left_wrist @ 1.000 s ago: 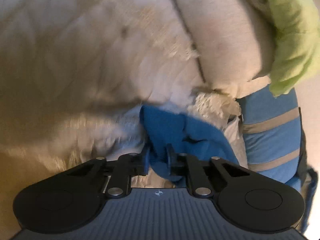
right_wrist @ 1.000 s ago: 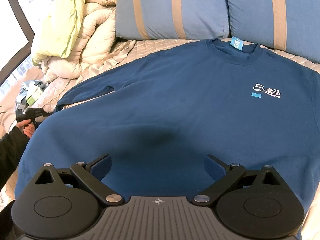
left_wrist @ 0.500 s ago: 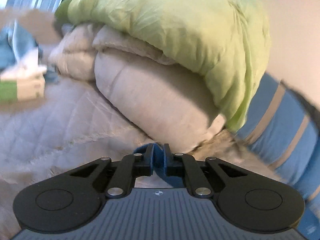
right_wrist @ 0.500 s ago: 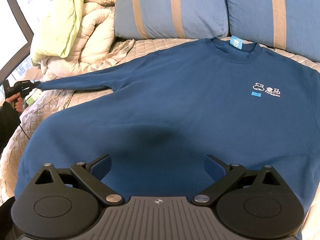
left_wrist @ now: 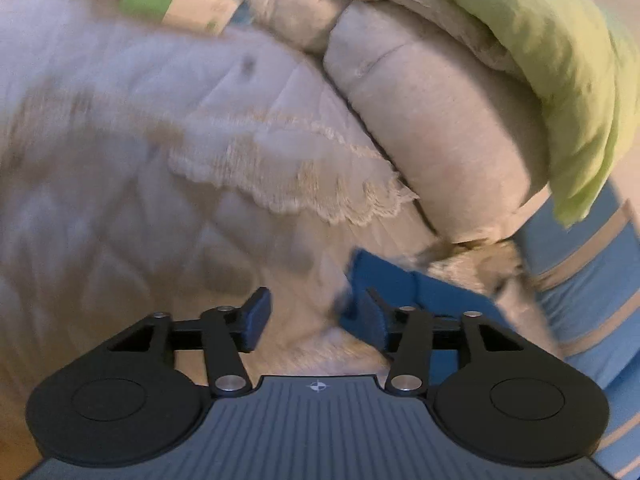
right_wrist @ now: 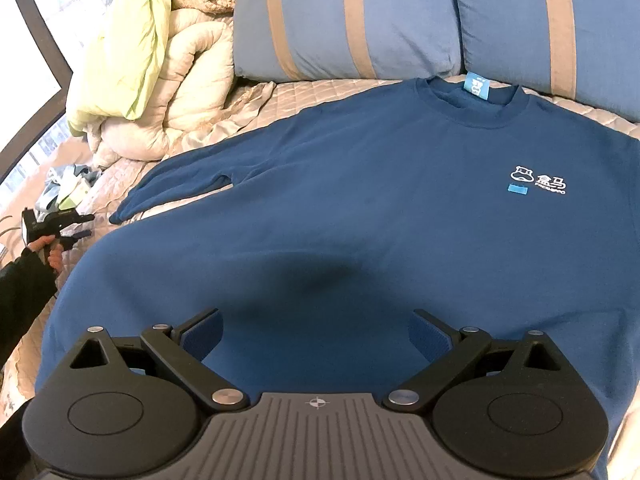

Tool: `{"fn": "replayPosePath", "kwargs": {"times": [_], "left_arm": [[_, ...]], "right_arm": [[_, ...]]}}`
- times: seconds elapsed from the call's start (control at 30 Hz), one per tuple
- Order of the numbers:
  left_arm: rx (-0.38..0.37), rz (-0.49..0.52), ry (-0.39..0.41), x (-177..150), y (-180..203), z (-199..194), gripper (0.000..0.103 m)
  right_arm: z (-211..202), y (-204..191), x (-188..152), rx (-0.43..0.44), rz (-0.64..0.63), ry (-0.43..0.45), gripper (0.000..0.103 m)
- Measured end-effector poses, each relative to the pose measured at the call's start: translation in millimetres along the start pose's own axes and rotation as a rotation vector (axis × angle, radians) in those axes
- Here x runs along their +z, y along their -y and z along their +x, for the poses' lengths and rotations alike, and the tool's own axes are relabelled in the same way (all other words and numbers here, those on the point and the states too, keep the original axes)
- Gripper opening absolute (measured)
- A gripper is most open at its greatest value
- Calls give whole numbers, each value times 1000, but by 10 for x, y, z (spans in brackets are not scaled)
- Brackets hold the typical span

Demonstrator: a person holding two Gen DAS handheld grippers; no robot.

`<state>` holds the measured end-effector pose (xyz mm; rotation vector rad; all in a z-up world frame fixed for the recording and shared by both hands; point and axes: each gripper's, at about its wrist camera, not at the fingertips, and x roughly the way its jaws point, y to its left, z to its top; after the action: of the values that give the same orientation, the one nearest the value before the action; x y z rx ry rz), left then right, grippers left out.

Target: Fold clothes

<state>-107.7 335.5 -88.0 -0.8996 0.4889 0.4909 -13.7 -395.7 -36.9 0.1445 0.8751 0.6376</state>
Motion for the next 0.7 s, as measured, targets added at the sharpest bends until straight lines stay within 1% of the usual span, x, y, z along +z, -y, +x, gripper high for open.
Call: {"fn": "replayPosePath", "kwargs": {"times": [0.2, 0.23, 0.33, 0.43, 0.47, 0.57, 0.67, 0.7], "left_arm": [[-243, -407, -65, -357, -332, 176, 56], [-265, -438, -61, -402, -341, 218, 56], [-301, -485, -52, -480, -328, 340, 55], [-338, -527, -39, -541, -307, 455, 46], [-348, -540, -35, -557, -300, 490, 41], [-354, -578, -18, -591, -295, 586, 32], [-332, -606, 3, -606, -310, 632, 30], [-323, -612, 10, -608, -314, 642, 28]], "right_arm": [[5, -16, -3, -13, -2, -1, 99], [6, -21, -3, -16, -4, -2, 99], [7, -27, -4, -21, -6, -3, 99], [6, -21, -4, -19, -1, -2, 99], [7, -18, -2, -18, 1, -2, 99], [12, -11, 1, -17, 3, -4, 99], [16, -10, 2, -16, 4, -5, 99], [15, -9, 3, -16, 5, -4, 99]]}}
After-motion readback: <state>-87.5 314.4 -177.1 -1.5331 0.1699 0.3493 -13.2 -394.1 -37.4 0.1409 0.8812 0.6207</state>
